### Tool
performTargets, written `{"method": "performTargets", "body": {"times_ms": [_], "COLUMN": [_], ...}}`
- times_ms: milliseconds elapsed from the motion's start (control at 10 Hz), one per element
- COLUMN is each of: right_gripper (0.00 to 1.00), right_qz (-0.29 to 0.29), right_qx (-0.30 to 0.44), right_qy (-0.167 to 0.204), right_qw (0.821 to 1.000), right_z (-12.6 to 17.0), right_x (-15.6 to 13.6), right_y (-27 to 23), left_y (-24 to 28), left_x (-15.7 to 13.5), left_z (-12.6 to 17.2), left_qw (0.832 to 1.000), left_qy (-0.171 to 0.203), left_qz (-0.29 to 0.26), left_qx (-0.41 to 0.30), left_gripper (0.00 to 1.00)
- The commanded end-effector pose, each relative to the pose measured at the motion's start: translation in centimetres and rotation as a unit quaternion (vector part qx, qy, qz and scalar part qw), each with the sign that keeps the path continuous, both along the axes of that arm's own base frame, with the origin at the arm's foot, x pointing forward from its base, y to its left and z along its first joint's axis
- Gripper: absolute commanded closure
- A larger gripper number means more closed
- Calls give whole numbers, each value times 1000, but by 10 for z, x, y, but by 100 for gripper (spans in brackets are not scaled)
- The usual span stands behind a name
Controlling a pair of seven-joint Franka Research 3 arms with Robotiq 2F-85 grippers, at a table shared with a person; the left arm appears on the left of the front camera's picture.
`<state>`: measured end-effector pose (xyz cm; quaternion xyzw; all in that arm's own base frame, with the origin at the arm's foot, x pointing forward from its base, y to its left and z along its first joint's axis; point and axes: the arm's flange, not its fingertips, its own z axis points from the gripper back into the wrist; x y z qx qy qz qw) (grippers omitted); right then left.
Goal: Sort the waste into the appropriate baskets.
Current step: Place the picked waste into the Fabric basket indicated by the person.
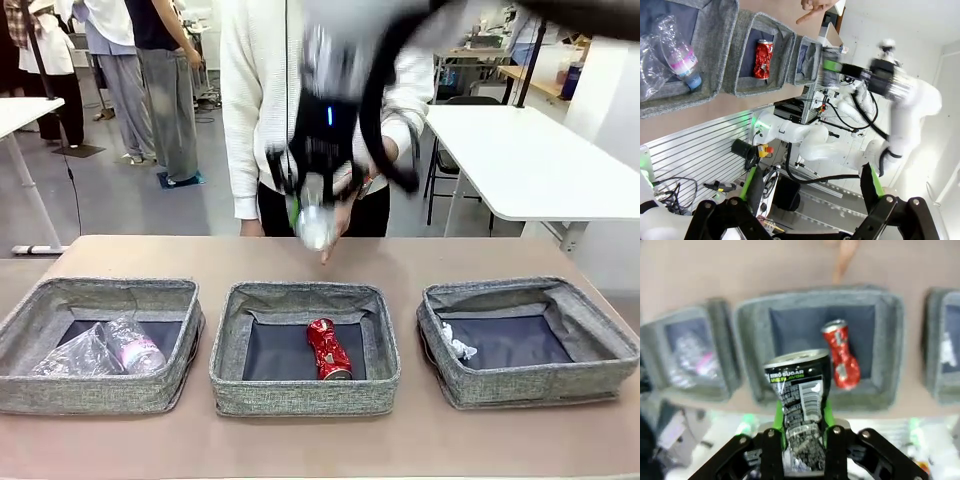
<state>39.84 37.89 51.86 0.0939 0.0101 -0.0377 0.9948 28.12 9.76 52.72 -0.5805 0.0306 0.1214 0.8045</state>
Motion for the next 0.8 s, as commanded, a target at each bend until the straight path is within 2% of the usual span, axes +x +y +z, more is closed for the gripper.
{"method": "performTargets", "body": {"times_ms": [0, 200, 700], "right_gripper": [68, 68, 68], "right_qz": [-28, -23, -16], "right_qx": [-5, 8, 6], "right_qy": [-25, -45, -20], "right_qw": [999, 999, 1000], "right_z": [-59, -49, -52], "right_x": [-30, -23, -23], "right_y": [-19, -20, -19], "left_y": [1, 1, 1], "left_x": [-1, -1, -1], "left_z": [1, 1, 1], "left_qw": [1000, 1000, 1000], "left_qy": [-7, -7, -7], "left_qz": [-3, -3, -3], "left_qx": [-1, -1, -1], "left_gripper": [0, 0, 0]}}
